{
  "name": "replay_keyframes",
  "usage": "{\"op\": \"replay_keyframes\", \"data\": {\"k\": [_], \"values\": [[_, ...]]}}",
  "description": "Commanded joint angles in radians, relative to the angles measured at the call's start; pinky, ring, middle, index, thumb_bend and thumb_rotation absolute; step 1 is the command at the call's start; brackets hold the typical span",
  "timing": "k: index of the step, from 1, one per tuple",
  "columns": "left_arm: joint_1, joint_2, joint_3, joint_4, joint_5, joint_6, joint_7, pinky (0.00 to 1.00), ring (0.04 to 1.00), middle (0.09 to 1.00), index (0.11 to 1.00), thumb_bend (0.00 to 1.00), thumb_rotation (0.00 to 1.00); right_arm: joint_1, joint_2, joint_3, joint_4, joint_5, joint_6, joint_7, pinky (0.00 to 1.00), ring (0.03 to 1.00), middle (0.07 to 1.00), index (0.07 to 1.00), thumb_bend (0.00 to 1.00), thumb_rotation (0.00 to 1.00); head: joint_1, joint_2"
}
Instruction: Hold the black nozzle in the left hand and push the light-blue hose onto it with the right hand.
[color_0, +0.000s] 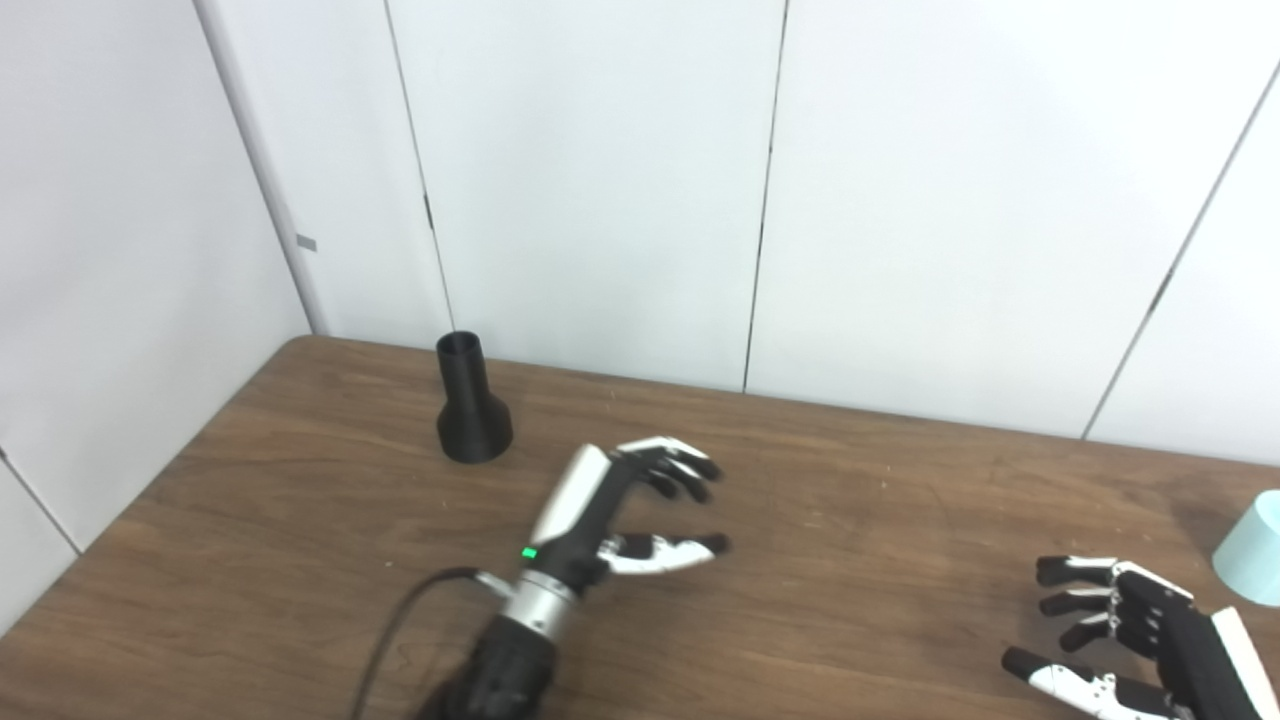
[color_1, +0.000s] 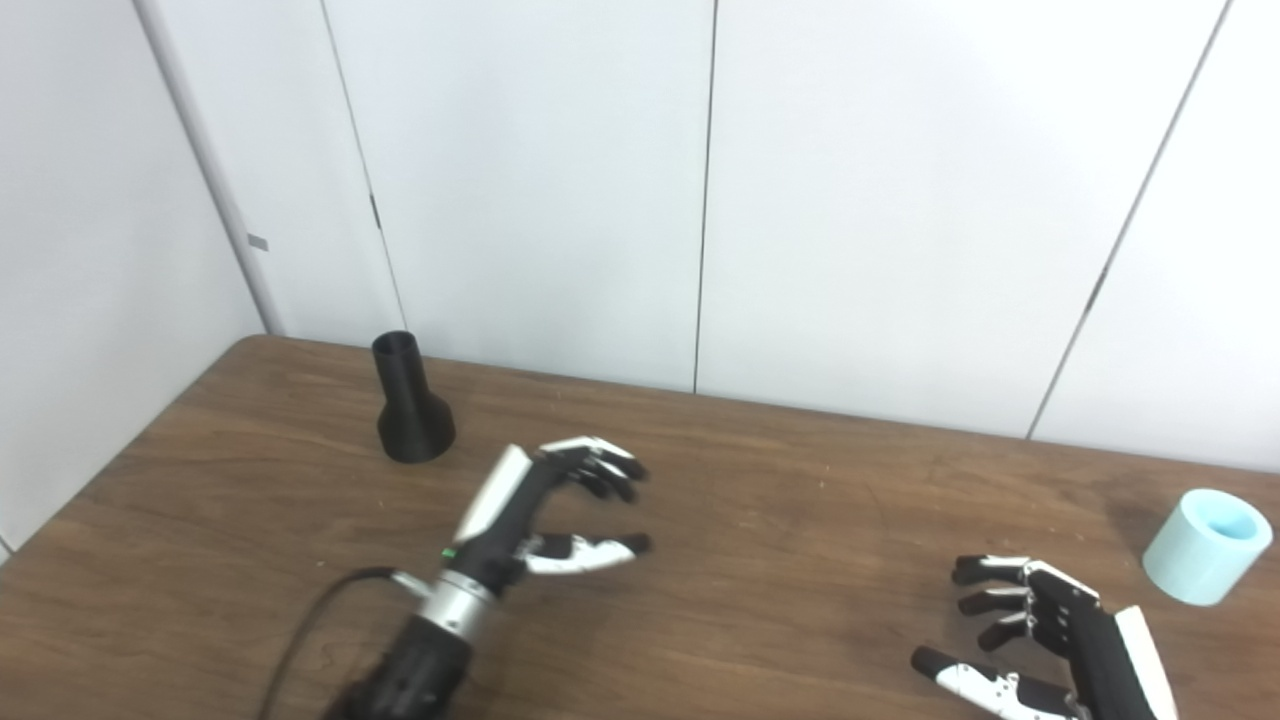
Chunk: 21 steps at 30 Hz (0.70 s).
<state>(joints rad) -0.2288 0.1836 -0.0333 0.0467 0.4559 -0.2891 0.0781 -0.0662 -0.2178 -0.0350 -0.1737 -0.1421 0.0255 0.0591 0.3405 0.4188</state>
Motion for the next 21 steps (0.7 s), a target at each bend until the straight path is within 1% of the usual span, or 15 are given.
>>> {"op": "replay_keyframes", "data": {"k": [1, 3, 4, 5, 6, 7, 8, 9, 10, 11, 13, 15, 17, 20, 21], "values": [[-0.038, 0.022, 0.021, -0.075, 0.048, -0.002, 0.044, 0.57, 0.655, 0.598, 0.499, 0.51, 0.04, -0.034, -0.008, -0.009, -0.014, 0.01, -0.049, -0.008, 0.42, 0.576, 0.7, 0.688, 0.77, 0.0, 0.001, 0.0], [-0.043, 0.043, 0.044, -0.111, 0.066, 0.014, 0.05, 0.58, 0.671, 0.663, 0.499, 0.51, 0.06, -0.036, -0.01, -0.012, -0.012, 0.013, -0.049, -0.007, 0.42, 0.575, 0.699, 0.688, 0.77, 0.0, 0.012, -0.003], [-0.045, 0.048, 0.052, -0.121, 0.069, 0.019, 0.051, 0.58, 0.68, 0.677, 0.606, 0.61, 0.1, -0.037, -0.011, -0.013, -0.012, 0.014, -0.049, -0.007, 0.42, 0.575, 0.699, 0.688, 0.77, 0.0, 0.013, -0.003], [-0.053, 0.068, 0.071, -0.135, 0.068, 0.027, 0.05, 0.58, 0.684, 0.685, 0.661, 0.66, 0.12, -0.038, -0.011, -0.014, -0.009, 0.014, -0.054, -0.007, 0.42, 0.575, 0.699, 0.689, 0.77, 0.0, 0.021, -0.006], [-0.062, 0.087, 0.088, -0.146, 0.068, 0.036, 0.048, 0.59, 0.702, 0.707, 0.711, 0.7, 0.12, -0.038, -0.011, -0.014, -0.005, 0.014, -0.059, -0.008, 0.42, 0.575, 0.699, 0.689, 0.77, 0.0, 0.025, -0.009], [-0.068, 0.101, 0.1, -0.154, 0.068, 0.043, 0.047, 0.6, 0.714, 0.721, 0.735, 0.71, 0.13, -0.038, -0.011, -0.014, -0.003, 0.014, -0.062, -0.008, 0.41, 0.575, 0.699, 0.689, 0.77, 0.0, 0.025, -0.009], [-0.078, 0.126, 0.117, -0.158, 0.074, 0.055, 0.043, 0.61, 0.73, 0.74, 0.758, 0.71, 0.13, -0.038, -0.011, -0.013, -0.002, 0.012, -0.066, -0.009, 0.41, 0.574, 0.699, 0.689, 0.77, 0.0, 0.026, -0.01], [-0.087, 0.152, 0.131, -0.153, 0.079, 0.062, 0.041, 0.63, 0.749, 0.763, 0.785, 0.73, 0.17, -0.039, -0.01, -0.013, 0.001, 0.012, -0.069, -0.009, 0.41, 0.574, 0.699, 0.689, 0.77, 0.0, 0.029, -0.011], [-0.094, 0.169, 0.14, -0.147, 0.082, 0.066, 0.04, 0.64, 0.766, 0.779, 0.804, 0.73, 0.2, -0.04, -0.01, -0.013, 0.004, 0.011, -0.071, -0.01, 0.41, 0.574, 0.699, 0.689, 0.77, 0.0, 0.03, -0.013], [-0.107, 0.204, 0.152, -0.125, 0.076, 0.065, 0.035, 0.65, 0.775, 0.788, 0.814, 0.74, 0.22, -0.042, -0.01, -0.013, 0.009, 0.011, -0.072, -0.009, 0.41, 0.574, 0.699, 0.689, 0.76, 0.0, 0.032, -0.015], [-0.128, 0.254, 0.165, -0.096, 0.065, 0.066, 0.023, 0.71, 0.828, 0.826, 0.846, 0.76, 0.28, -0.045, -0.011, -0.013, 0.015, 0.01, -0.073, -0.009, 0.41, 0.575, 0.7, 0.69, 0.76, 0.0, 0.034, -0.016], [-0.153, 0.298, 0.173, -0.088, 0.067, 0.094, 0.006, 0.73, 0.85, 0.845, 0.864, 0.77, 0.31, -0.048, -0.012, -0.011, 0.023, 0.007, -0.077, -0.008, 0.41, 0.575, 0.7, 0.69, 0.76, 0.0, 0.043, -0.02], [-0.173, 0.321, 0.177, -0.102, 0.077, 0.133, -0.005, 0.75, 0.868, 0.864, 0.878, 0.77, 0.29, -0.051, -0.012, -0.009, 0.028, 0.007, -0.078, -0.006, 0.41, 0.576, 0.699, 0.69, 0.76, 0.0, 0.046, -0.021], [-0.192, 0.336, 0.179, -0.119, 0.088, 0.178, -0.005, 0.78, 0.898, 0.886, 0.887, 0.77, 0.26, -0.053, -0.014, -0.008, 0.031, 0.011, -0.077, -0.002, 0.41, 0.576, 0.7, 0.69, 0.76, 0.0, 0.048, -0.024], [-0.196, 0.338, 0.181, -0.119, 0.092, 0.187, -0.002, 0.81, 0.913, 0.898, 0.896, 0.77, 0.26, -0.054, -0.015, -0.008, 0.032, 0.012, -0.078, -0.001, 0.41, 0.576, 0.7, 0.69, 0.76, 0.0, 0.051, -0.026]]}}
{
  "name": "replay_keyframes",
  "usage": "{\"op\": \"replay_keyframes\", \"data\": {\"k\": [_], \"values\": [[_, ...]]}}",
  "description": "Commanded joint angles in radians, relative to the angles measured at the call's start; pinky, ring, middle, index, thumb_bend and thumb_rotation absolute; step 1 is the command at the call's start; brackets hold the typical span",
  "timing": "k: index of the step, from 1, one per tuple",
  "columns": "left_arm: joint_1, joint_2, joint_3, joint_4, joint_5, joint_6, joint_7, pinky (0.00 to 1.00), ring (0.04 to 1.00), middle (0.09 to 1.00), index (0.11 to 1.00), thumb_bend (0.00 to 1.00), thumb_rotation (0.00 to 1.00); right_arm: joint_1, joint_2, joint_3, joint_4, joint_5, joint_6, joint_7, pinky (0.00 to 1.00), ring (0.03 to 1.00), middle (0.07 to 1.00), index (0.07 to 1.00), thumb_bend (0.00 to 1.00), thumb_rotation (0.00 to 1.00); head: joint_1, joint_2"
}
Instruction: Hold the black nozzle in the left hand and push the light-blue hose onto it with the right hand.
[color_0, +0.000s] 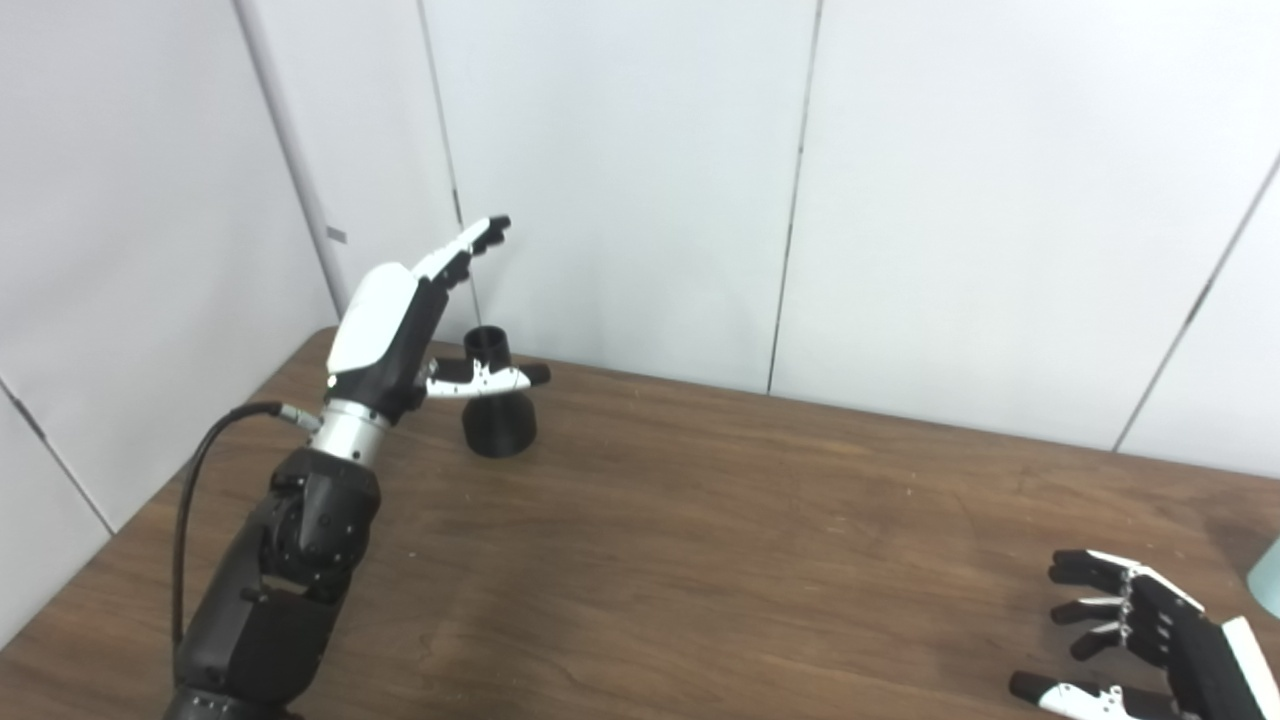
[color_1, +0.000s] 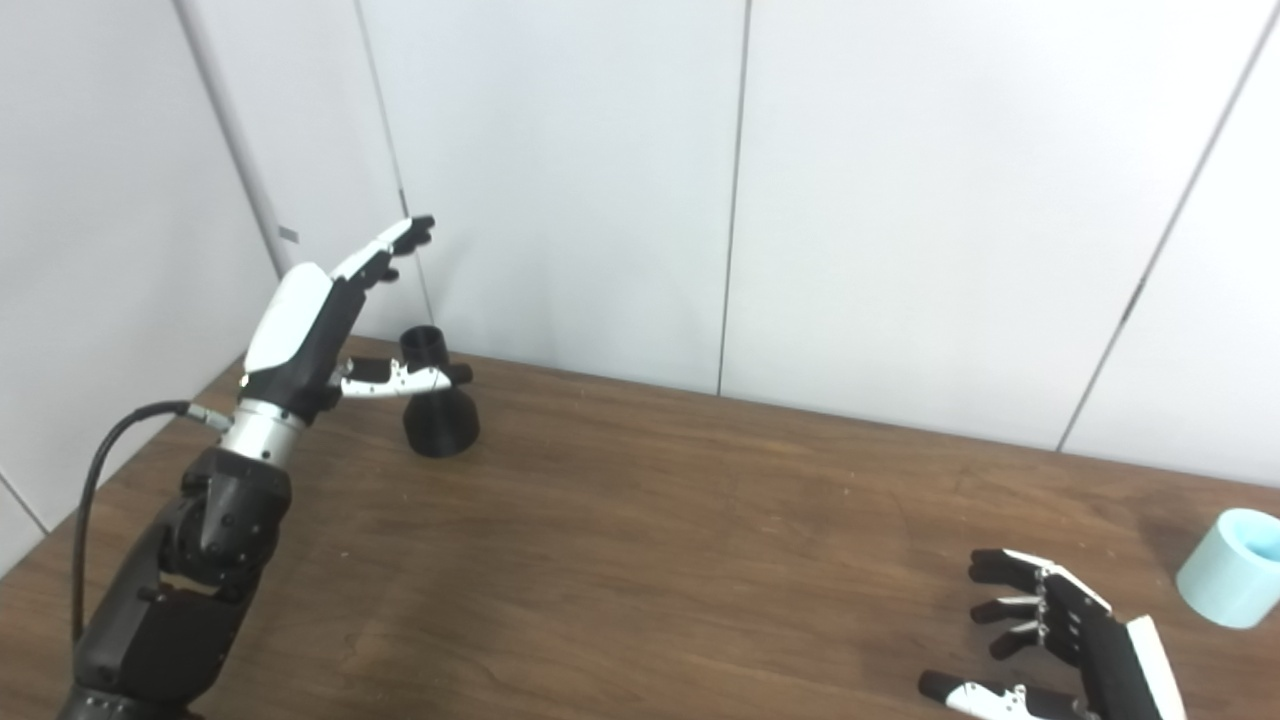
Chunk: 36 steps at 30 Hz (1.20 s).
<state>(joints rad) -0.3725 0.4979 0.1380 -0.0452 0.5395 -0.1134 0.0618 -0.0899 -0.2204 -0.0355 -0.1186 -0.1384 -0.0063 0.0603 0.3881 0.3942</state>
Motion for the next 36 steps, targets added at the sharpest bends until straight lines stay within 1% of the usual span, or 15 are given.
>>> {"op": "replay_keyframes", "data": {"k": [1, 2, 6, 7, 9, 11, 13, 15, 17, 18, 21, 23, 27, 30, 36], "values": [[-0.06, 0.027, 0.016, -0.024, 0.015, 0.021, 0.023, 0.82, 0.92, 0.904, 0.901, 0.77, 0.25, -0.031, -0.015, -0.008, -0.021, 0.012, -0.048, -0.001, 0.41, 0.576, 0.7, 0.69, 0.76, 0.0, 0.003, -0.001], [-0.065, 0.028, 0.019, -0.02, 0.02, 0.027, 0.03, 0.85, 0.936, 0.919, 0.915, 0.77, 0.25, -0.031, -0.016, -0.008, -0.019, 0.014, -0.05, 0.001, 0.41, 0.575, 0.7, 0.69, 0.76, 0.0, 0.005, -0.002], [-0.094, 0.024, 0.032, 0.017, 0.046, 0.061, 0.071, 0.89, 0.967, 0.958, 0.956, 0.78, 0.26, -0.037, -0.021, -0.008, -0.004, 0.02, -0.059, 0.005, 0.41, 0.567, 0.695, 0.681, 0.76, 0.0, 0.013, -0.003], [-0.103, 0.023, 0.032, 0.031, 0.054, 0.081, 0.077, 0.89, 0.972, 0.966, 0.963, 0.78, 0.26, -0.038, -0.02, -0.007, -0.003, 0.02, -0.058, 0.005, 0.41, 0.566, 0.693, 0.677, 0.76, 0.0, 0.015, -0.001], [-0.117, 0.021, 0.034, 0.053, 0.061, 0.132, 0.073, 0.88, 0.993, 0.989, 0.991, 0.84, 0.28, -0.038, -0.019, -0.006, -0.004, 0.021, -0.057, 0.006, 0.41, 0.564, 0.685, 0.665, 0.75, 0.0, 0.015, 0.001], [-0.123, 0.017, 0.034, 0.065, 0.065, 0.199, 0.06, 0.89, 0.999, 0.992, 0.999, 0.9, 0.31, -0.039, -0.021, -0.008, -0.005, 0.024, -0.054, 0.009, 0.41, 0.564, 0.684, 0.661, 0.75, 0.0, 0.013, 0.002], [-0.122, 0.011, 0.029, 0.073, 0.07, 0.256, 0.054, 0.94, 0.995, 0.963, 0.968, 0.96, 0.34, -0.04, -0.022, -0.012, -0.003, 0.032, -0.054, 0.013, 0.41, 0.565, 0.686, 0.659, 0.75, 0.0, 0.01, 0.004], [-0.12, 0.008, 0.022, 0.096, 0.064, 0.283, 0.057, 0.96, 0.985, 0.943, 0.94, 0.99, 0.37, -0.041, -0.02, -0.013, 0.0, 0.037, -0.055, 0.014, 0.41, 0.565, 0.687, 0.656, 0.75, 0.0, 0.011, 0.005], [-0.12, 0.004, 0.016, 0.126, 0.049, 0.291, 0.062, 0.97, 0.974, 0.924, 0.911, 1.0, 0.38, -0.041, -0.019, -0.012, 0.003, 0.036, -0.056, 0.014, 0.41, 0.565, 0.687, 0.655, 0.75, 0.0, 0.012, 0.003], [-0.12, 0.0, 0.014, 0.146, 0.04, 0.292, 0.065, 0.97, 0.953, 0.901, 0.88, 0.98, 0.36, -0.042, -0.018, -0.011, 0.005, 0.034, -0.057, 0.014, 0.41, 0.565, 0.687, 0.653, 0.74, 0.0, 0.012, 0.003], [-0.12, -0.005, 0.008, 0.187, 0.028, 0.302, 0.071, 0.96, 0.934, 0.88, 0.858, 0.97, 0.35, -0.041, -0.021, -0.011, 0.005, 0.034, -0.061, 0.016, 0.41, 0.564, 0.687, 0.653, 0.74, 0.0, 0.009, 0.004], [-0.119, -0.006, 0.004, 0.206, 0.027, 0.322, 0.066, 0.96, 0.941, 0.885, 0.873, 0.97, 0.35, -0.039, -0.024, -0.013, 0.001, 0.036, -0.061, 0.017, 0.4, 0.564, 0.688, 0.653, 0.75, 0.0, 0.008, 0.007], [-0.119, 0.005, -0.02, 0.238, 0.038, 0.382, 0.049, 0.96, 0.958, 0.901, 0.901, 0.98, 0.36, -0.036, -0.026, -0.016, -0.008, 0.034, -0.05, 0.017, 0.39, 0.565, 0.69, 0.654, 0.75, 0.0, 0.008, 0.011], [-0.122, 0.018, -0.043, 0.259, 0.043, 0.419, 0.036, 0.98, 0.963, 0.914, 0.921, 1.0, 0.39, -0.035, -0.025, -0.015, -0.007, 0.033, -0.052, 0.018, 0.39, 0.563, 0.691, 0.655, 0.74, 0.0, 0.007, 0.007], [-0.124, 0.036, -0.091, 0.29, 0.049, 0.491, 0.001, 1.0, 0.982, 0.935, 0.956, 1.0, 0.44, -0.028, -0.031, -0.013, -0.006, 0.031, -0.051, 0.023, 0.4, 0.558, 0.69, 0.652, 0.75, 0.0, 0.009, 0.006]]}}
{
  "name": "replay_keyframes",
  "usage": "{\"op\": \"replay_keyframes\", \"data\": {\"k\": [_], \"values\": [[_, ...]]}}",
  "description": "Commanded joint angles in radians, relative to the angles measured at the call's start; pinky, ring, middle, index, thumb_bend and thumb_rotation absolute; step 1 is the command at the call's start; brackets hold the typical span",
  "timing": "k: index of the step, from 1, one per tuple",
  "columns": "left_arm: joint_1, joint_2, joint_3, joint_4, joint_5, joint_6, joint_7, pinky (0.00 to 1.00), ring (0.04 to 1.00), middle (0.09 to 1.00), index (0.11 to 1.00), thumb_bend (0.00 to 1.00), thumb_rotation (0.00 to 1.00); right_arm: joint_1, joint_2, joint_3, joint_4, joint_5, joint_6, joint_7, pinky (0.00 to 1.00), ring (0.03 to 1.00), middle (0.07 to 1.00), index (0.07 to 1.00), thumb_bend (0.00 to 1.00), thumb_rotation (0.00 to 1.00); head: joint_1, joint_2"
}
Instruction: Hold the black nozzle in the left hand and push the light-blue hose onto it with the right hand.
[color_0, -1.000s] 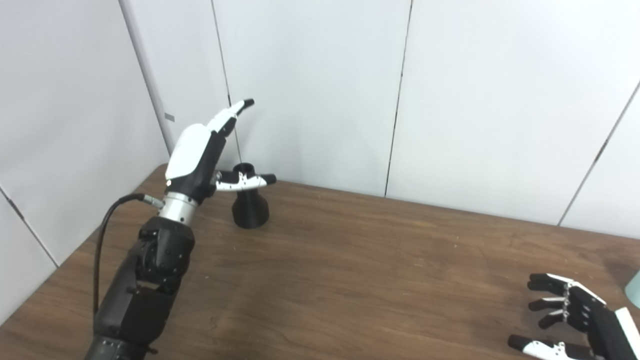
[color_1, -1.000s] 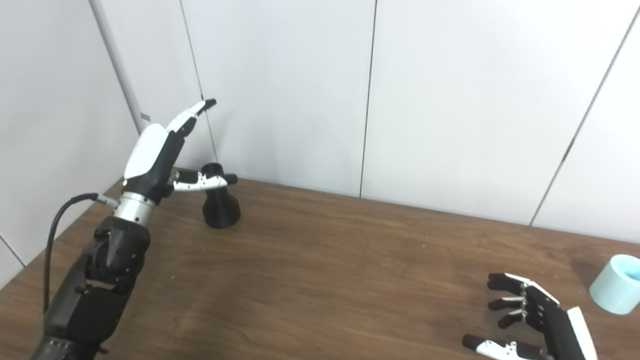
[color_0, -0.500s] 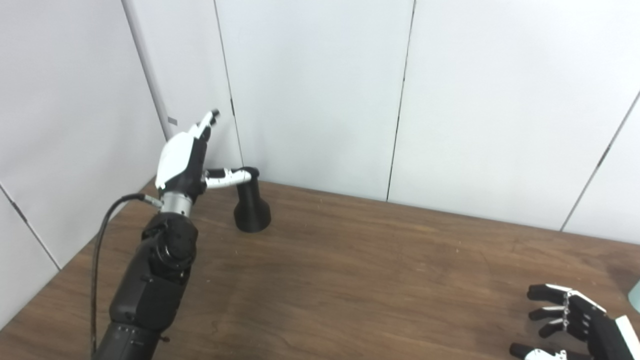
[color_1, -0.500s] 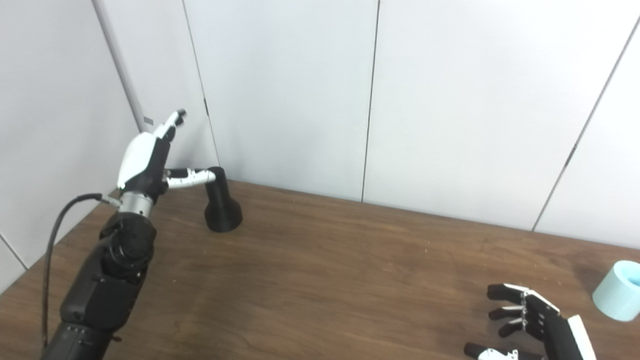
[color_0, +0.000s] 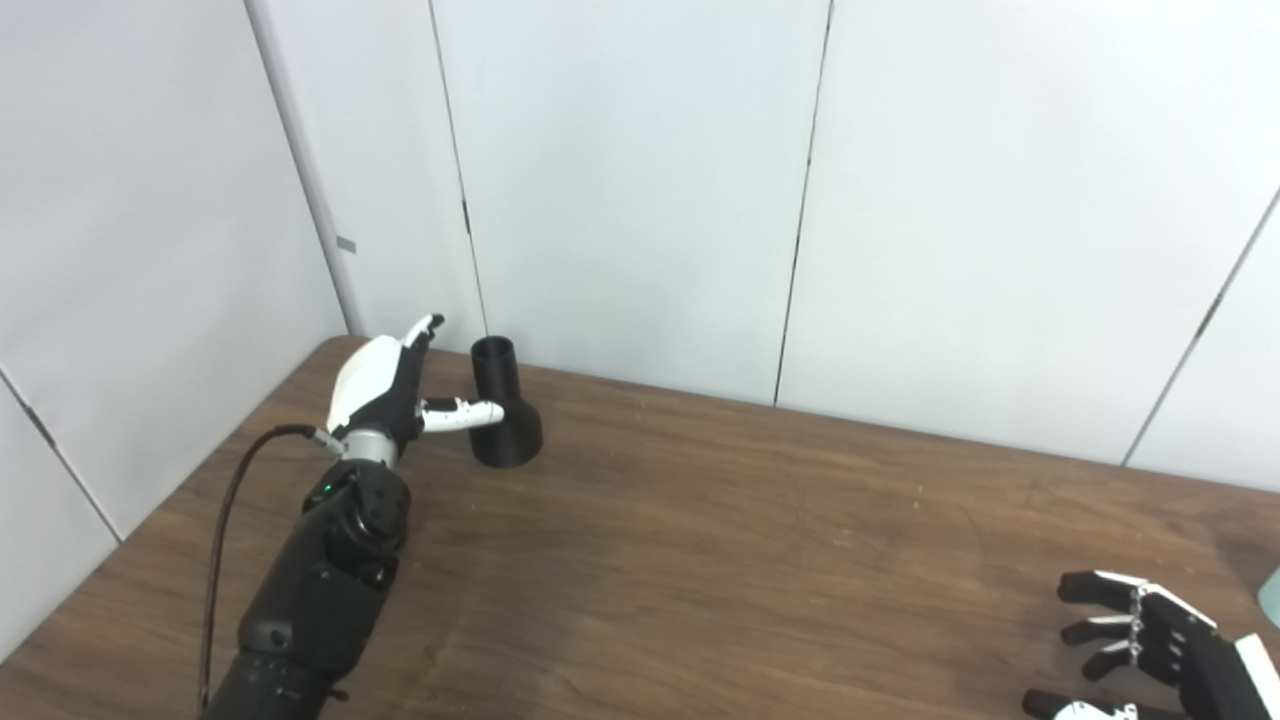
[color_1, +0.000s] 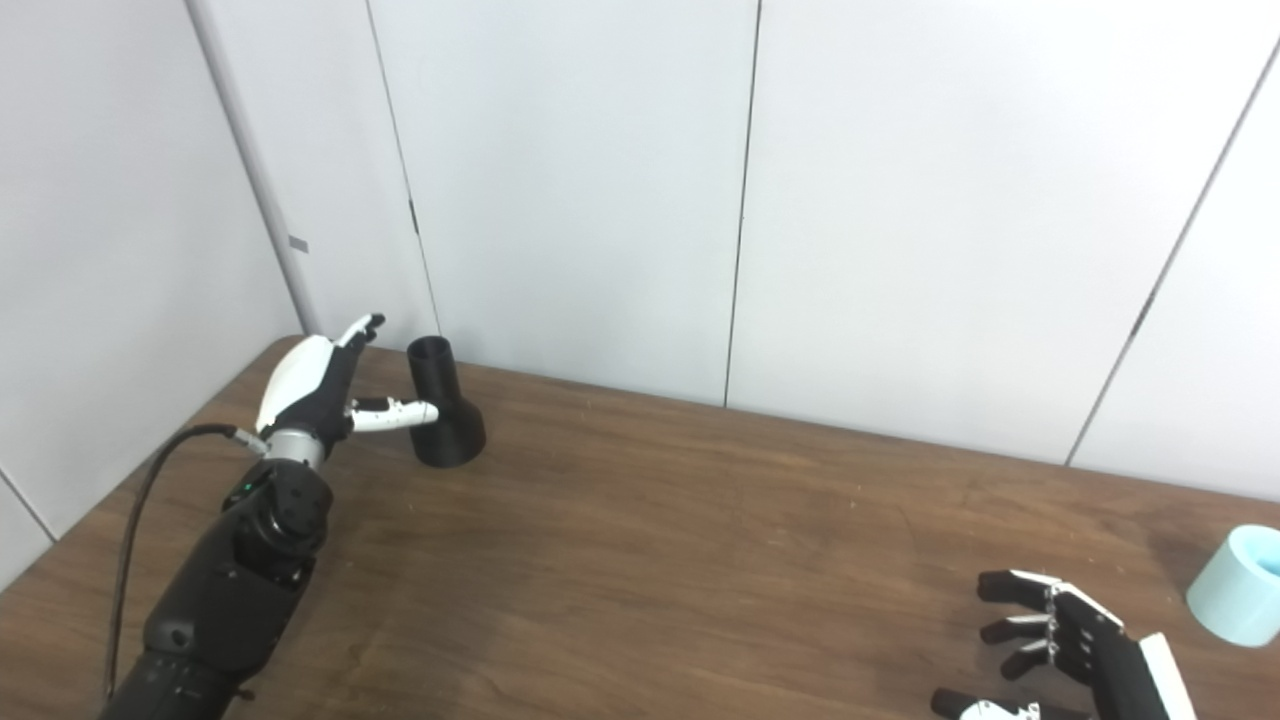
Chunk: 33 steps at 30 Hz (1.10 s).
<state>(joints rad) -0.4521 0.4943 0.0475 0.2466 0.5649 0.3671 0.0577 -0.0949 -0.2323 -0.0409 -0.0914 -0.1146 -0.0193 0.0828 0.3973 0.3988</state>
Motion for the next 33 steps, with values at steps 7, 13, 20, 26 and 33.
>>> {"op": "replay_keyframes", "data": {"k": [7, 13, 20, 26, 33], "values": [[-0.041, 0.047, -0.038, -0.013, 0.017, 0.07, -0.022, 1.0, 0.997, 0.944, 0.968, 1.0, 0.43, -0.018, -0.027, -0.012, -0.039, 0.009, -0.027, 0.004, 0.4, 0.559, 0.69, 0.652, 0.74, 0.0, -0.003, 0.008], [-0.019, 0.036, -0.06, -0.048, -0.007, 0.053, -0.04, 1.0, 1.0, 0.935, 0.911, 1.0, 0.41, -0.013, -0.028, -0.016, -0.044, 0.016, -0.023, 0.007, 0.4, 0.559, 0.691, 0.652, 0.74, 0.0, -0.001, 0.013], [-0.024, 0.036, -0.086, -0.02, -0.029, 0.023, -0.058, 1.0, 0.995, 0.904, 0.852, 1.0, 0.39, -0.008, -0.03, -0.016, -0.047, 0.011, -0.023, 0.011, 0.39, 0.555, 0.692, 0.651, 0.73, 0.0, -0.005, 0.017], [-0.037, 0.027, -0.098, 0.008, -0.039, 0.026, -0.057, 1.0, 0.962, 0.861, 0.807, 1.0, 0.34, -0.002, -0.036, -0.017, -0.055, 0.005, -0.016, 0.01, 0.4, 0.552, 0.692, 0.652, 0.69, 0.0, -0.012, 0.024], [-0.042, 0.021, -0.109, 0.026, -0.036, 0.033, -0.047, 1.0, 0.954, 0.861, 0.785, 1.0, 0.33, 0.006, -0.041, -0.017, -0.072, 0.004, 0.001, 0.01, 0.4, 0.553, 0.694, 0.652, 0.68, 0.0, -0.015, 0.032]]}}
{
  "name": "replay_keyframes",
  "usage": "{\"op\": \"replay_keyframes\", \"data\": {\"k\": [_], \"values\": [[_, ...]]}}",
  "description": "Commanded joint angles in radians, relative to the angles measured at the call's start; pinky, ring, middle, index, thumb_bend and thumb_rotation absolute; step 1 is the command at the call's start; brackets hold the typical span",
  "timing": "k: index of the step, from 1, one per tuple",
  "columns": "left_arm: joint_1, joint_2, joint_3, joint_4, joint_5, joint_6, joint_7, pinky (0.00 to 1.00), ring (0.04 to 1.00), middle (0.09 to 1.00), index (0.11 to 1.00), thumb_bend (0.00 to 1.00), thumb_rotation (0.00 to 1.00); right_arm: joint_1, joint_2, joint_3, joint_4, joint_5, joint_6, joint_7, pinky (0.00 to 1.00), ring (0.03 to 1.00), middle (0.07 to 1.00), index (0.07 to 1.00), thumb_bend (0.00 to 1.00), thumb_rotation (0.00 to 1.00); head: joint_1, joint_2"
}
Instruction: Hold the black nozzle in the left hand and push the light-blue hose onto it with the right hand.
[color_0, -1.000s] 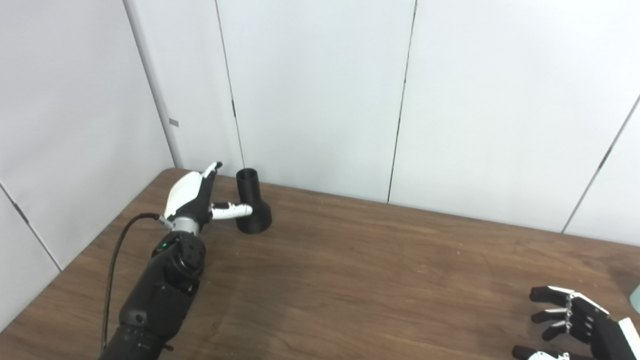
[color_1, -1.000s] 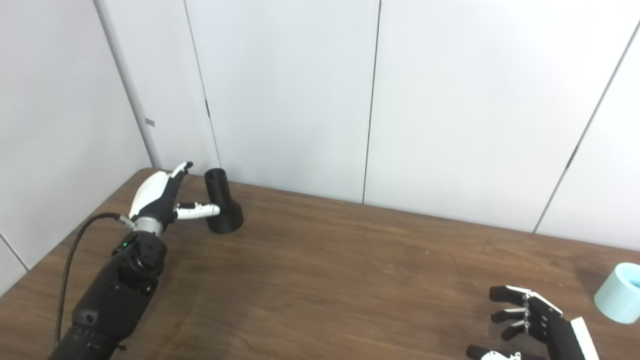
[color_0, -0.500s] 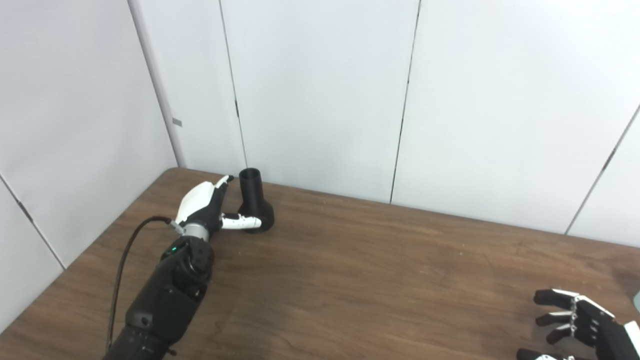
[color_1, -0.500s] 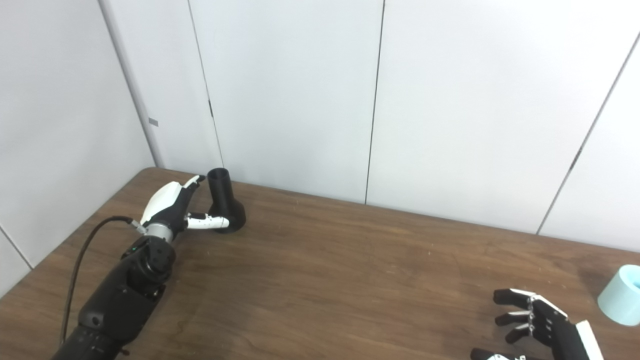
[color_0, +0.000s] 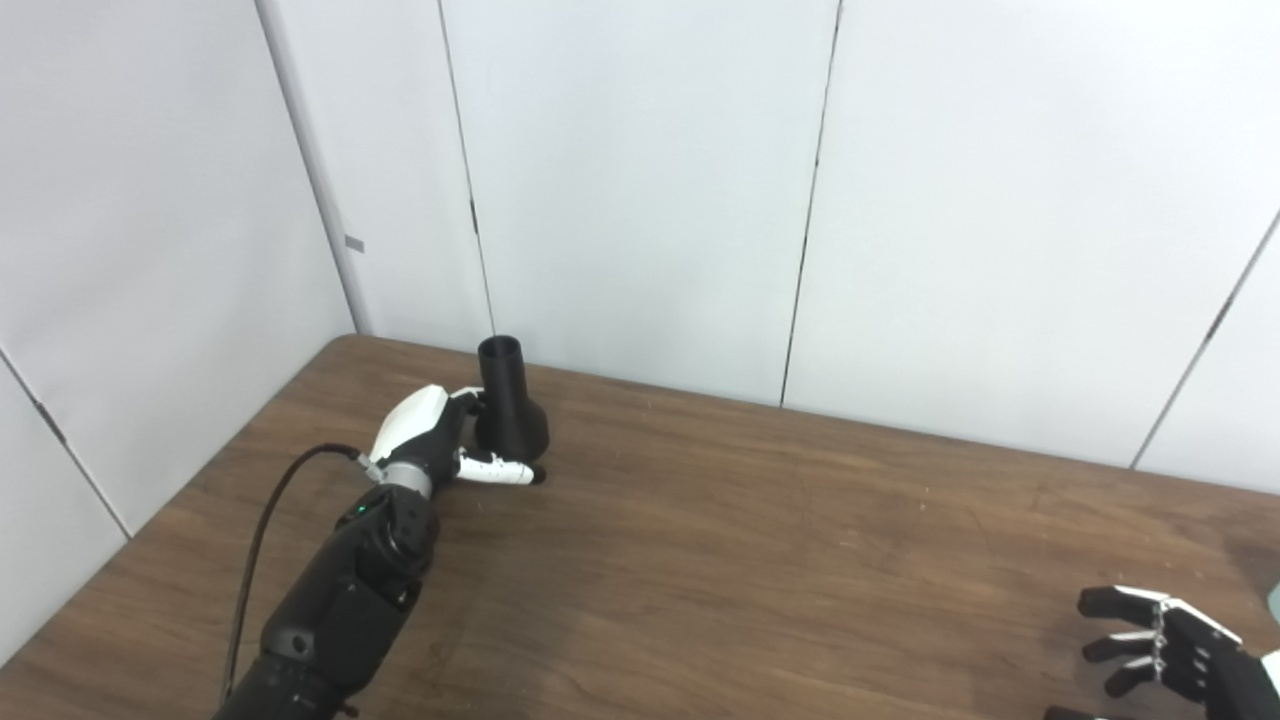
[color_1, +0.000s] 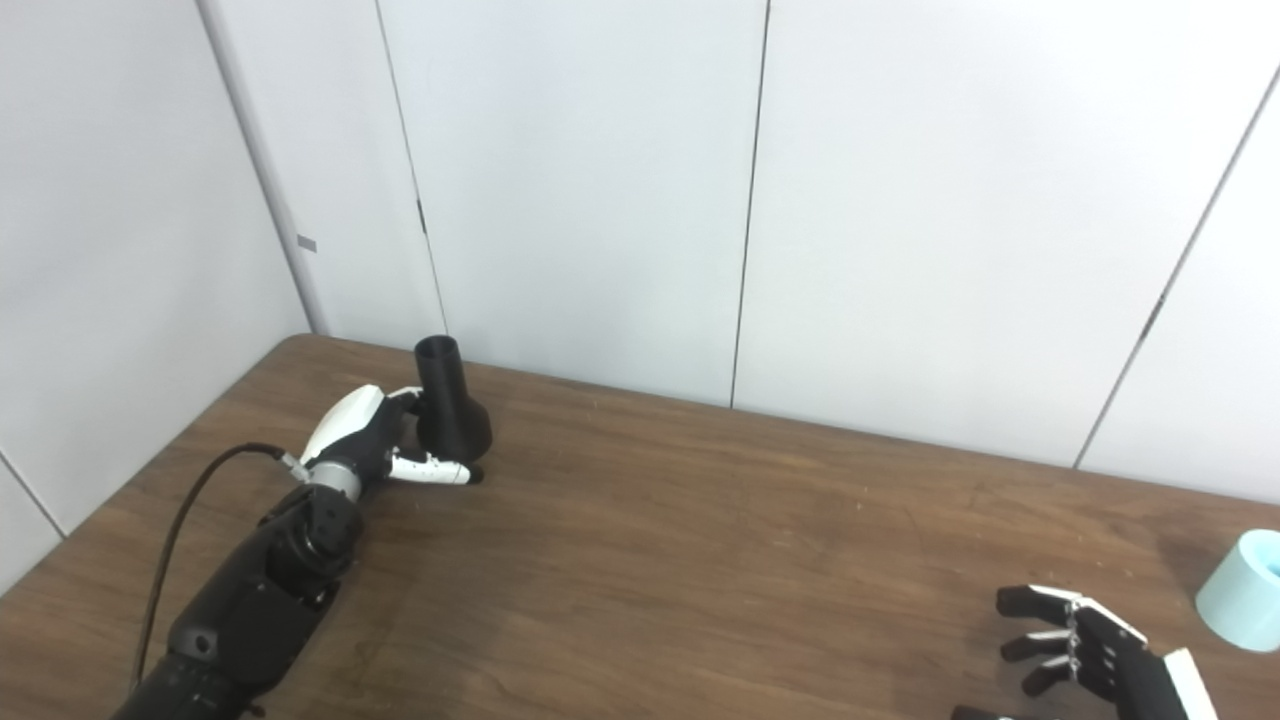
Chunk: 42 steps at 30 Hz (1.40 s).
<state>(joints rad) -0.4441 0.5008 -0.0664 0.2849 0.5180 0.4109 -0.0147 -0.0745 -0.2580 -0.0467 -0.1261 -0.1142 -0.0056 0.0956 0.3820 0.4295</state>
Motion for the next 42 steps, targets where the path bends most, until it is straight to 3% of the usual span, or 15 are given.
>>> {"op": "replay_keyframes", "data": {"k": [1, 19, 34, 37, 38, 39, 42], "values": [[-0.051, 0.015, 0.003, -0.009, 0.012, -0.011, 0.025, 1.0, 0.953, 0.861, 0.783, 1.0, 0.34, -0.013, -0.016, -0.011, -0.038, 0.003, -0.013, -0.003, 0.4, 0.553, 0.694, 0.652, 0.68, 0.0, 0.0, 0.001], [-0.092, 0.005, -0.009, 0.079, 0.007, -0.021, 0.062, 1.0, 0.916, 0.821, 0.797, 1.0, 0.3, 0.001, -0.016, -0.011, -0.065, -0.005, 0.007, -0.003, 0.41, 0.549, 0.694, 0.656, 0.66, 0.0, -0.003, 0.013], [-0.104, -0.034, -0.033, 0.123, 0.008, -0.076, 0.116, 1.0, 0.871, 0.745, 0.732, 0.99, 0.31, 0.005, -0.012, -0.01, -0.082, -0.009, 0.023, -0.005, 0.41, 0.551, 0.696, 0.657, 0.65, 0.0, -0.014, 0.029], [-0.101, -0.037, -0.041, 0.155, 0.0, -0.125, 0.131, 1.0, 0.778, 0.621, 0.616, 0.9, 0.17, 0.007, -0.01, -0.009, -0.088, -0.01, 0.029, -0.006, 0.41, 0.552, 0.698, 0.658, 0.64, 0.0, -0.017, 0.032], [-0.101, -0.037, -0.043, 0.165, -0.002, -0.142, 0.135, 1.0, 0.729, 0.56, 0.551, 0.72, 0.09, 0.007, -0.01, -0.009, -0.089, -0.012, 0.031, -0.007, 0.41, 0.552, 0.699, 0.658, 0.64, 0.0, -0.018, 0.033], [-0.101, -0.036, -0.045, 0.172, -0.003, -0.154, 0.138, 1.0, 0.695, 0.524, 0.508, 0.6, 0.03, 0.006, -0.009, -0.009, -0.091, -0.013, 0.033, -0.007, 0.41, 0.552, 0.7, 0.658, 0.64, 0.0, -0.021, 0.036], [-0.097, -0.031, -0.052, 0.191, -0.008, -0.197, 0.137, 1.0, 0.666, 0.514, 0.47, 0.53, 0.0, 0.005, -0.009, -0.011, -0.092, -0.015, 0.037, -0.01, 0.41, 0.551, 0.701, 0.659, 0.64, 0.01, -0.021, 0.039]]}}
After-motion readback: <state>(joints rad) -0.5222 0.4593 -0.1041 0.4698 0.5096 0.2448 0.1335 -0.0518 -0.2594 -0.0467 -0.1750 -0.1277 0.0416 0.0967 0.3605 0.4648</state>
